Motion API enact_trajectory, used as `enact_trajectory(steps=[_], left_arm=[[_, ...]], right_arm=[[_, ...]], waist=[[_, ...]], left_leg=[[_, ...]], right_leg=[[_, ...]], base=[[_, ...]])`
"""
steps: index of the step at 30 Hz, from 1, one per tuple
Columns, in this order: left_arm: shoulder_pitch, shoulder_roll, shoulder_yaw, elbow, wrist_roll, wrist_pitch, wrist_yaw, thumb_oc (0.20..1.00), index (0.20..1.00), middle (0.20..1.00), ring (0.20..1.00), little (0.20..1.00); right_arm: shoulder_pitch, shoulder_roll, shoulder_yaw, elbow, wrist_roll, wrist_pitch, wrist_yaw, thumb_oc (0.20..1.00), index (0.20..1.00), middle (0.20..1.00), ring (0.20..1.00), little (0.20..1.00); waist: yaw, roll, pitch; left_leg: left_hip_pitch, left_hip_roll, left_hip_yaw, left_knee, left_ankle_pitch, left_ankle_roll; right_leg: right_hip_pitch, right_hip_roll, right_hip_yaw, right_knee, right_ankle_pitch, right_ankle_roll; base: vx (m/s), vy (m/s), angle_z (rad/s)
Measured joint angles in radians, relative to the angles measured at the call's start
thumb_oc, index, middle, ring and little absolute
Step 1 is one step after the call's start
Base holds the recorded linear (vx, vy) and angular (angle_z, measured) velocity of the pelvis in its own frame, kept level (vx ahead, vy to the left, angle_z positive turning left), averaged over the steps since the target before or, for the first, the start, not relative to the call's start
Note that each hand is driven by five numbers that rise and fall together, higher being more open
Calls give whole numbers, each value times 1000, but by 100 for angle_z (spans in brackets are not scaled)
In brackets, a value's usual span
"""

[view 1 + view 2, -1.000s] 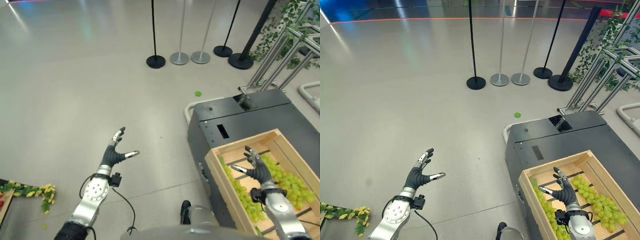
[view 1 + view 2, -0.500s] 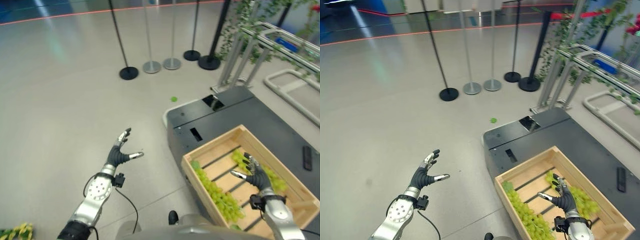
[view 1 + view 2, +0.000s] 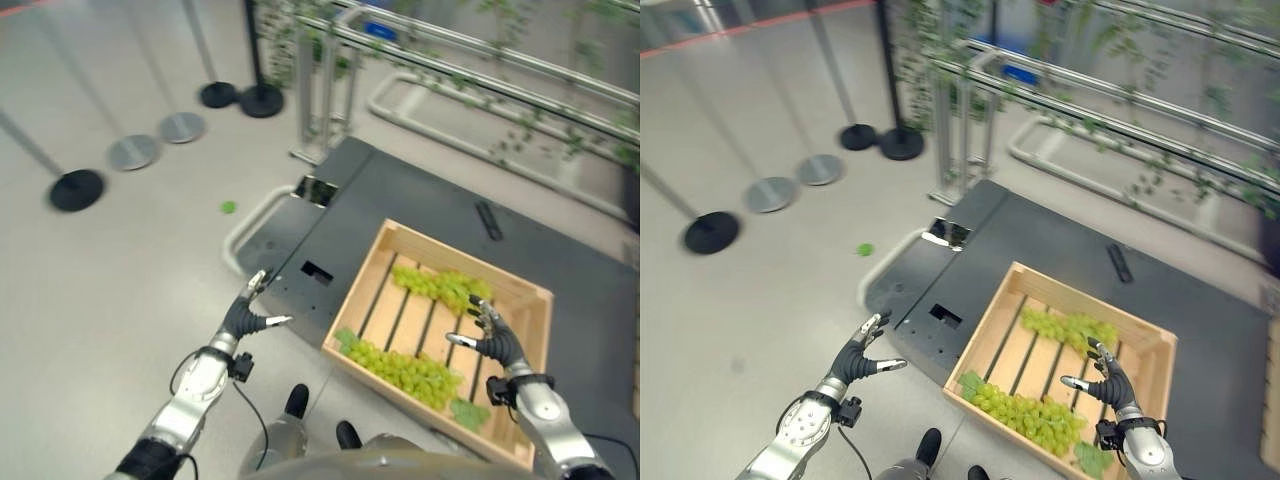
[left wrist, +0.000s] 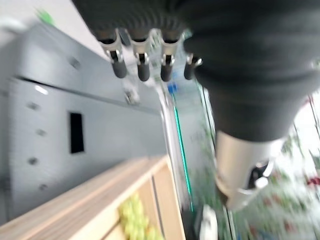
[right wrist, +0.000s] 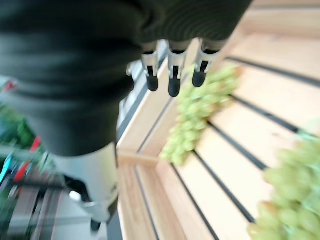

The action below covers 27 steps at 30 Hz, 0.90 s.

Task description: Pick up the fruits from the basket on one side to the basket on the other side

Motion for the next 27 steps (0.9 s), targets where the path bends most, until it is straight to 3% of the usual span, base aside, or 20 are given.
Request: enact_trajectory(steps=[1,2,3,4,5,6,8,9,11,12,13,15,17,18,19,21,23,27], left_arm=[[-21,9,1,0,0,1,2,1000,1000,1000,1000,1000],[-46,5,-2,1,1,1,2,1000,1000,1000,1000,1000],[-55,11,4,-2,0,-1,17,1000,1000,1000,1000,1000],[-58,26,10,-1,1,2,21,1000,1000,1000,1000,1000],[-65,47,2,-5,1,5,17,1000,1000,1000,1000,1000],[-57,52,7,-10,1,5,17,1000,1000,1000,1000,1000],[-36,58,18,-37,1,4,16,1000,1000,1000,1000,1000],[-25,61,25,-49,2,4,13,1000,1000,1000,1000,1000],[2,64,40,-70,2,3,3,1000,1000,1000,1000,1000],[10,65,44,-74,2,3,-2,1000,1000,1000,1000,1000],[47,74,60,-82,1,3,-6,1000,1000,1000,1000,1000],[82,96,68,-81,1,7,-15,1000,1000,1000,1000,1000],[91,122,72,-80,1,9,-26,1000,1000,1000,1000,1000],[94,119,77,-78,0,10,-27,1000,1000,1000,1000,1000],[106,103,84,-68,0,10,-24,1000,1000,1000,1000,1000],[139,52,88,-44,0,11,-24,1000,1000,1000,1000,1000],[153,0,88,-34,-12,10,-24,1000,1000,1000,1000,1000],[155,-31,98,13,-41,11,-24,1000,1000,1000,1000,1000]], right_arm=[[-23,-2,26,-9,-4,0,3,1000,1000,1000,1000,1000],[-15,1,28,-18,-4,0,3,1000,1000,1000,1000,1000],[-35,9,50,-8,-17,6,3,1000,1000,1000,1000,1000],[-57,15,56,-15,-27,8,4,1000,1000,1000,1000,1000],[-56,30,49,-23,-33,7,3,1000,1000,1000,1000,1000],[-61,38,42,-22,-33,8,3,1000,1000,1000,1000,1000],[-32,42,31,-18,-38,10,2,1000,1000,1000,1000,1000],[-21,45,25,-19,-43,10,3,1000,1000,1000,1000,1000],[-6,42,12,-13,-47,11,2,1000,1000,1000,1000,1000],[-1,41,-1,-12,-52,12,2,1000,1000,1000,1000,1000],[-2,42,-14,18,-64,13,0,1000,1000,1000,1000,1000],[1,39,-14,37,-67,19,-7,1000,1000,1000,1000,1000],[18,49,-11,42,-71,19,-10,1000,1000,1000,1000,1000],[17,54,-11,51,-72,20,-11,1000,1000,1000,1000,1000],[-1,63,-12,74,-71,20,-17,1000,1000,1000,1000,1000],[-31,61,-12,88,-69,24,-19,1000,1000,1000,1000,1000],[-10,47,-12,98,-64,25,-18,1000,1000,1000,1000,1000],[-12,42,-9,122,-58,29,-15,1000,1000,1000,1000,1000]], waist=[[22,3,9],[12,1,10],[15,-15,15],[28,-20,20],[-14,-20,25],[5,-21,26],[-31,-12,25],[-17,-5,18],[-2,-5,8],[-2,-4,8],[13,-7,-4],[19,-36,-26],[21,-90,-61],[21,-102,-70],[12,-97,-76],[-2,-38,-97],[-5,-8,-116],[-6,3,-124]], left_leg=[[-7,-4,18,-15,1,12],[-9,-10,26,-21,6,21],[-6,3,128,-42,15,38],[-2,-2,143,-54,16,43],[12,3,193,-66,16,52],[37,6,213,-84,18,55],[67,31,278,-89,17,61],[80,48,307,-102,17,54],[87,82,386,-114,4,49],[94,94,417,-124,8,44],[97,111,450,-125,7,29],[96,103,457,-126,9,6],[95,81,461,-137,28,-27],[97,79,462,-144,36,-42],[97,98,466,-148,43,-64],[98,145,463,-159,61,-98],[111,179,461,-167,67,-112],[132,223,465,-172,70,-128]], right_leg=[[-18,-8,-12,0,3,45],[-13,-23,-16,-20,5,47],[-46,-53,-94,-30,24,82],[-56,-67,-147,-41,30,93],[-43,-96,-247,-66,28,77],[-39,-106,-305,-68,25,69],[3,-114,-412,-68,29,61],[-5,-120,-465,-38,29,47],[7,-154,-492,-27,31,45],[7,-178,-521,-27,32,46],[16,-230,-600,-48,46,59],[40,-304,-631,-94,77,68],[74,-331,-636,-145,168,95],[77,-332,-654,-163,147,113],[76,-313,-654,-189,125,93],[78,-255,-655,-218,135,69],[93,-216,-652,-236,135,45],[105,-171,-651,-242,127,20]], base=[[-135,194,-151],[-124,262,-171],[2,175,-144],[3,182,-159],[-8,114,-123],[-30,121,-126],[-51,88,-102],[-68,-5,-120],[-78,-65,-125],[-78,-89,-113],[-60,-56,-123],[-68,-53,-100],[4,-166,-49],[51,-263,-47],[61,-220,-45],[73,-248,-36],[59,-241,-16],[29,-169,-10]])
